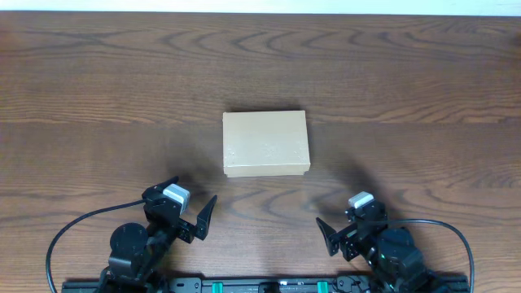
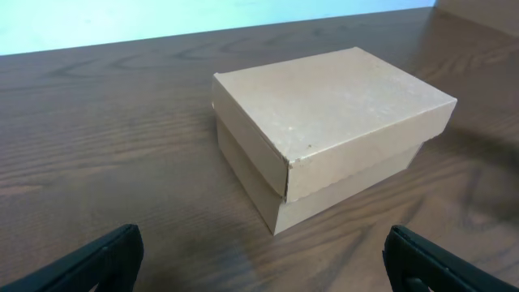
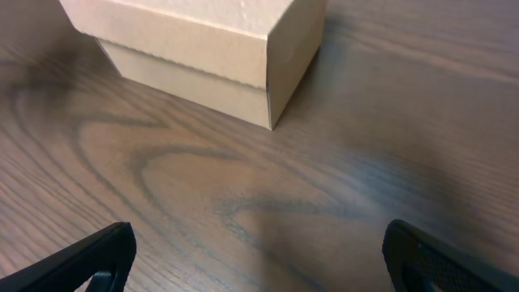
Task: Pack container
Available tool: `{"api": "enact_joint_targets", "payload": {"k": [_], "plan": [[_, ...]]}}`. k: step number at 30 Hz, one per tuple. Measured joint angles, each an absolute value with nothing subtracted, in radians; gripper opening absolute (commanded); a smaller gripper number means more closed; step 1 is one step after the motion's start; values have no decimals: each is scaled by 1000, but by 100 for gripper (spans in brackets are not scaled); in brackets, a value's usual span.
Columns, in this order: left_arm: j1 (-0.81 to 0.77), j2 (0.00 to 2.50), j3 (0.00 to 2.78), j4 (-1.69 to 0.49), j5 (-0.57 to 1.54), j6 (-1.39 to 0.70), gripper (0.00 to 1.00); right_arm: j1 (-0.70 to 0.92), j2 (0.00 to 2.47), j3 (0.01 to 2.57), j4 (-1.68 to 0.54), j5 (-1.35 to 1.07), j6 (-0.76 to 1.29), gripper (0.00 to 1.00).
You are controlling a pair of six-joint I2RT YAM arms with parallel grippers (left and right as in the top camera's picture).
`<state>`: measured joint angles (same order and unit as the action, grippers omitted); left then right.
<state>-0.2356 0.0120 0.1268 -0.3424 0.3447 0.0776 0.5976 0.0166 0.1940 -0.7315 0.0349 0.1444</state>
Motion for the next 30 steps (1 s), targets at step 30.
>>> {"api": "enact_joint_targets", "payload": {"k": [30], "plan": [[-236, 12, 127, -342, 345, 78, 95, 598, 17, 168, -714, 35, 144, 99]]}}
